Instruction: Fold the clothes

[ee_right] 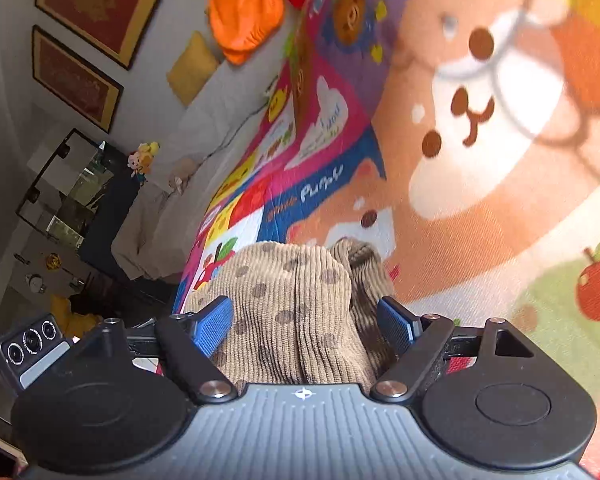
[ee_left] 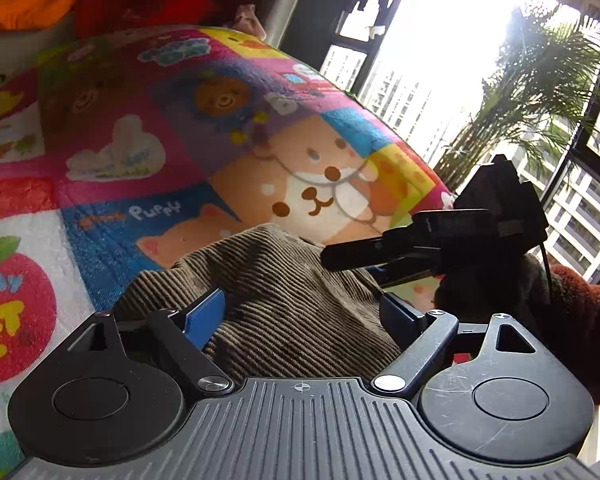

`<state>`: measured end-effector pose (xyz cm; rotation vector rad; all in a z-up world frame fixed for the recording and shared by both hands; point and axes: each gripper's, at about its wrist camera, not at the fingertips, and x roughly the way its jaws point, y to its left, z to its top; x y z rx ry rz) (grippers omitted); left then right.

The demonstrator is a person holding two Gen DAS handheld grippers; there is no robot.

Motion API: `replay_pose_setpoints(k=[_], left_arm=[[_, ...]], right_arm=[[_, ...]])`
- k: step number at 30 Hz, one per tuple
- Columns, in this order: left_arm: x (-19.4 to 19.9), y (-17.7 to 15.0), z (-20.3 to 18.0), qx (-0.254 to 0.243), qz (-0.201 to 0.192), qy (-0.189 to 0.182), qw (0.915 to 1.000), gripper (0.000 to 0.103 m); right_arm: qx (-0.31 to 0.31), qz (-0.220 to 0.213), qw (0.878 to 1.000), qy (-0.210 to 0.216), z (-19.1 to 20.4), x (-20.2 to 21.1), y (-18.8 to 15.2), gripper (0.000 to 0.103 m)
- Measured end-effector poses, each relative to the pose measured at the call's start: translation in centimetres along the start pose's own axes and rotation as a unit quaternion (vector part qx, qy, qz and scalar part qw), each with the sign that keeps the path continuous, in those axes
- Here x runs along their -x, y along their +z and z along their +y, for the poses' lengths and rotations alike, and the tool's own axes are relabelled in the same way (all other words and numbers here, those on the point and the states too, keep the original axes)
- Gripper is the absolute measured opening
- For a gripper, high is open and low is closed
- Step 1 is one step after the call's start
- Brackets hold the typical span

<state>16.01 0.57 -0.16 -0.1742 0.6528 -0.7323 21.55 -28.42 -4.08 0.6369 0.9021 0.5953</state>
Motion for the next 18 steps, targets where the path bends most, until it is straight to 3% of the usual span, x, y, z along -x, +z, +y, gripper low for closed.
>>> replay_pose_setpoints(k=[3,6,7,8,11,14,18], left_arm=[[0.2,-0.1,0.1,-0.001,-0.001,-0.004,1.0,0.092],[0.2,-0.2,0.1,-0.003,-0.003,-0.006,1.0,0.094],[0.3,-0.2,0.1,-0.004,-0.004,-0.006,1.0,0.094],[0.3,-0.3,0.1,-0.004,-0.004,-0.006,1.0,0.094],[0.5,-0.4,0.3,-0.001,-0.007,-0.009,0.9999,0.094],[0.7,-0.7,0.4,-0.002,-0.012,-0.012,0.9999,0.094],[1.4,-1.3,0.5,-0.005,-0.021,-0.013,0.9997,0.095]], right_arm=[[0.029,-0.005,0.998,0.053,2.6,-1.0,0.5,0.08],[0.018,-0.021,0.99,0.136,4.6,-1.2,2.0,0.08],[0.013,-0.022,0.989,0.144,4.9,-1.5,2.4,0.08],[0.009,-0.022,0.989,0.146,5.2,-1.8,2.9,0.08],[0.021,-0.001,0.996,0.085,5.5,-3.2,3.1,0.081],[0.01,0.02,0.998,0.059,4.9,-3.9,2.6,0.081],[0.053,-0.028,0.992,0.107,7.0,-1.5,1.5,0.081]])
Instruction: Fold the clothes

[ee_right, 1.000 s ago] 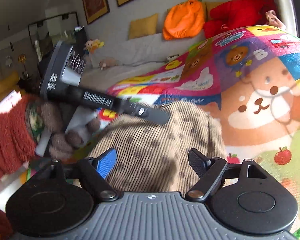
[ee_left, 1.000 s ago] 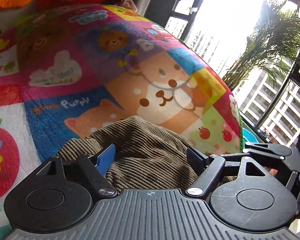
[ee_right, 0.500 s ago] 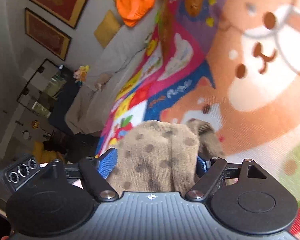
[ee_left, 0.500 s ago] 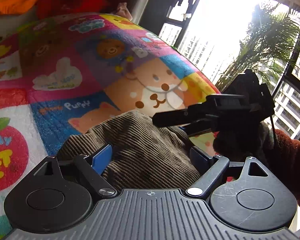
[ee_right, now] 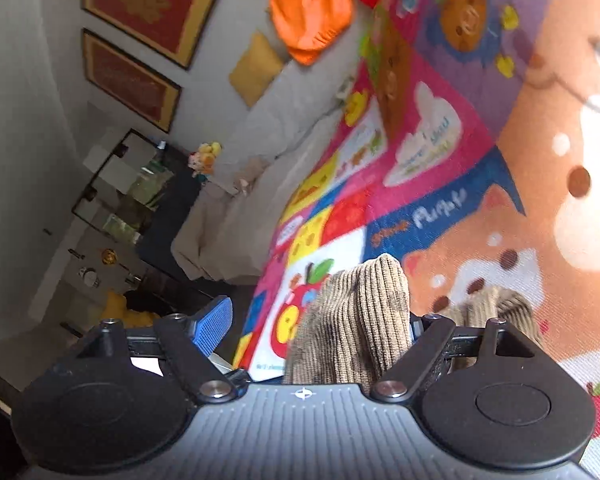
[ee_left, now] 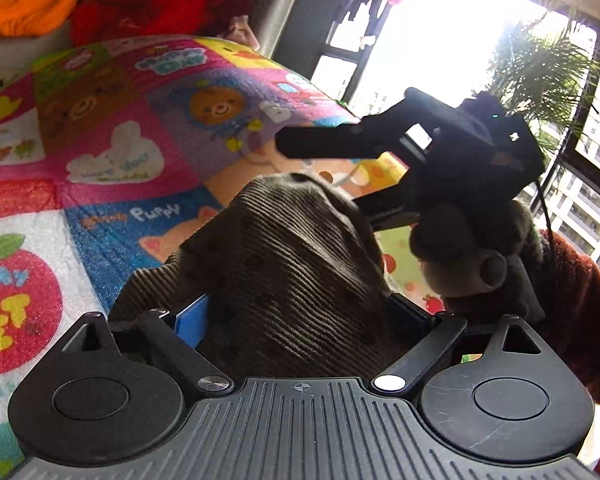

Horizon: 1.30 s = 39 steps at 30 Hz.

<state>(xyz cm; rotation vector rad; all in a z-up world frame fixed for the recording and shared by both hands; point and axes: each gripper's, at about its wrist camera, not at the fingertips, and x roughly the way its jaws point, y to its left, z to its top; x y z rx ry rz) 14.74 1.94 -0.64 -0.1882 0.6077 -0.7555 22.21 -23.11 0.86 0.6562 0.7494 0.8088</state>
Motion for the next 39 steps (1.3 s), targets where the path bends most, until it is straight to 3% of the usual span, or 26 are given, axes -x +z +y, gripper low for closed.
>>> replay_pose_setpoints(k=[4,7,9,12,14,16,20,23,26,31,34,39], left_arm=[[0.7,-0.3,0.2,0.004,-0.001,-0.011,0.9999,0.095],[0.5,-0.3,0.2,0.007,0.002,-0.013,0.9999,0.095],[0.2,0.0,0.0,0.009,0.006,-0.011,0.9999,0.095],[-0.4,0.2,-0.7,-0.001,0.014,-0.009,0.9999,0.095],[-0.8,0.3,-0.9,-0.003,0.017,-0.012,0.9998,0.096],[-1.3,0.4,-0.7,0.004,0.017,-0.022,0.9996,0.097],[-1.9,0.5,-0.8,0.006,0.018,-0.024,0.9995,0.097],[-1.0,0.4,-0.8,0.002,0.018,-0.017,0.9997,0.097],[0.4,0.0,-0.5,0.007,0.014,-0.01,0.9998,0.097],[1.7,-0.8,-0.1,0.007,0.01,-0.003,0.9999,0.097],[2.6,-1.1,0.6,0.026,0.002,-0.01,0.9996,0.098],[3.2,-1.8,1.4,0.044,-0.001,-0.01,0.999,0.098]], right_arm=[[0.125,-0.004,0.992,0.014,5.2,1.4,-2.5,0.086],[0.108,-0.018,0.994,0.004,5.2,1.7,-2.4,0.087],[0.09,-0.076,0.993,-0.028,4.3,3.0,-1.2,0.087],[0.091,-0.18,0.974,-0.101,2.6,6.4,0.7,0.087],[0.073,-0.202,0.969,-0.122,1.1,8.5,1.5,0.087],[0.052,-0.191,0.973,-0.12,-0.3,10.0,1.4,0.087],[0.007,-0.13,0.984,-0.118,-3.3,10.3,-0.5,0.087],[-0.018,-0.077,0.993,-0.087,-4.7,8.8,-2.9,0.087],[0.047,-0.034,0.997,-0.059,-2.1,6.4,-5.6,0.087],[0.133,-0.017,0.99,0.044,4.5,4.5,-7.7,0.088],[0.139,-0.015,0.987,0.077,6.5,3.8,-7.7,0.093],[0.108,-0.013,0.991,0.077,5.9,3.2,-7.1,0.093]])
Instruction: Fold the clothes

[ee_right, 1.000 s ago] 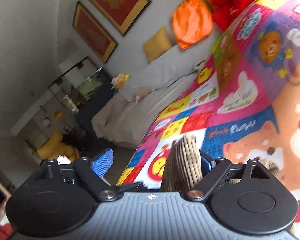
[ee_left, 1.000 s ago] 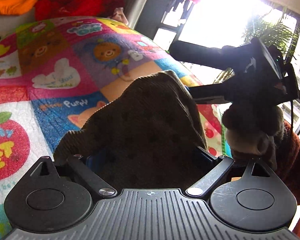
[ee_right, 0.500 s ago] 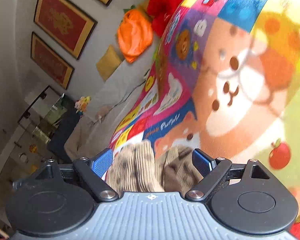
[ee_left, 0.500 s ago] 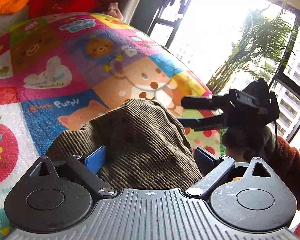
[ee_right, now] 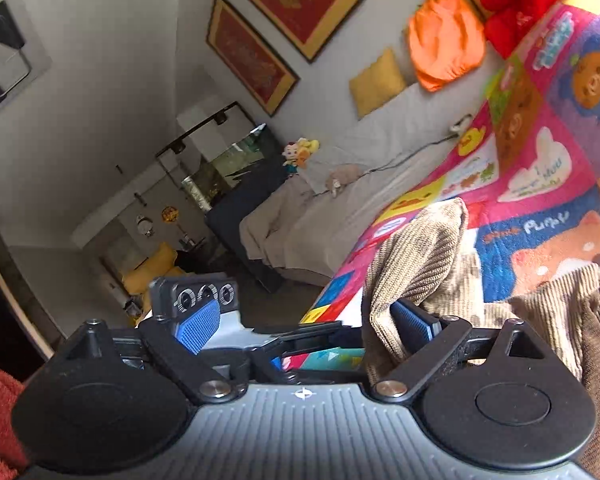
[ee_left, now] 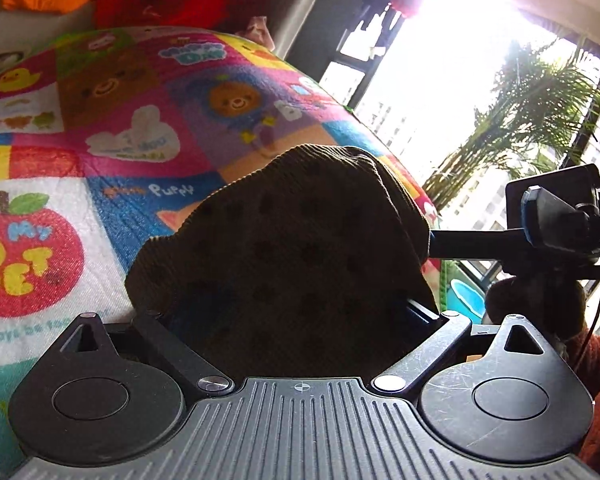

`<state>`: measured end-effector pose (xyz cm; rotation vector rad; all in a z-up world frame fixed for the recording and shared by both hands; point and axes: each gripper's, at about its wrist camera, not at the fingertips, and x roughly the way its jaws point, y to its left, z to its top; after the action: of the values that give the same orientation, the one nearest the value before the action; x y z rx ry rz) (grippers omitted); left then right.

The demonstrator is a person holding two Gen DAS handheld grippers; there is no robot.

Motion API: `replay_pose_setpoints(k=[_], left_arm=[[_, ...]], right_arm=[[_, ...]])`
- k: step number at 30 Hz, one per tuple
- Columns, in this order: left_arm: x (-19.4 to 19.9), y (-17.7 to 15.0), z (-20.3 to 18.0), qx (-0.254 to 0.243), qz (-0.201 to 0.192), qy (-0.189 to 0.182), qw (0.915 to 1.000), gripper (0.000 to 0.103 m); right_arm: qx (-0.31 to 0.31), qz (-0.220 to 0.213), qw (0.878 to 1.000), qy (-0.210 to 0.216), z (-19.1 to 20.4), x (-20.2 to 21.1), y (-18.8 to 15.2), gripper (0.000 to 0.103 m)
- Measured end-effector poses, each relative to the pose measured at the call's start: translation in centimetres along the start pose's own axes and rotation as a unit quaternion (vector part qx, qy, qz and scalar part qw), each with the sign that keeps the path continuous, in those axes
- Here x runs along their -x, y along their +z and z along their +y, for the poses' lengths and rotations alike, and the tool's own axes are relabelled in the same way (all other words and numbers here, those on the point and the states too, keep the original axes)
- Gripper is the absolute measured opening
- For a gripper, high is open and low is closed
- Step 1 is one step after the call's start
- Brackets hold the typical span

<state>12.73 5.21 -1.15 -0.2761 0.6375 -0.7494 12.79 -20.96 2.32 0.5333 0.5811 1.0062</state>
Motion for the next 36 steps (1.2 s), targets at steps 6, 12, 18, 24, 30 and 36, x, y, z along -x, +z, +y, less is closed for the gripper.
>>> replay_pose_setpoints(k=[6,12,18,24,30,36], left_arm=[[-0.3,0.2,-0.4,-0.005,0.0,-0.006,1.0,0.098],[-2.4,1.8,-1.9,-0.02,-0.006,-0.032,0.9993,0.098],[-7.3,3.0,-3.4,-0.033,0.018,-0.054,0.9979,0.098],[-11.0,4.1,-4.6,-0.053,0.061,-0.034,0.9962,0.098],[-11.9,5.3,-3.5,-0.021,0.078,-0.041,0.9959,0.098],[-9.6,4.9,-1.7,0.02,0.059,-0.06,0.9963,0.098]], right_arm=[[-0.153,0.01,0.988,0.019,-5.1,-1.6,2.1,0.096],[-0.142,-0.094,0.984,-0.057,-7.4,0.8,4.7,0.096],[-0.025,-0.182,0.948,-0.26,-7.2,7.5,5.4,0.096],[-0.004,-0.153,0.944,-0.294,-6.3,13.0,2.1,0.096],[0.053,-0.024,0.959,-0.277,-4.8,10.3,-2.1,0.096],[-0.033,0.015,0.983,-0.18,-6.5,8.1,-4.5,0.096]])
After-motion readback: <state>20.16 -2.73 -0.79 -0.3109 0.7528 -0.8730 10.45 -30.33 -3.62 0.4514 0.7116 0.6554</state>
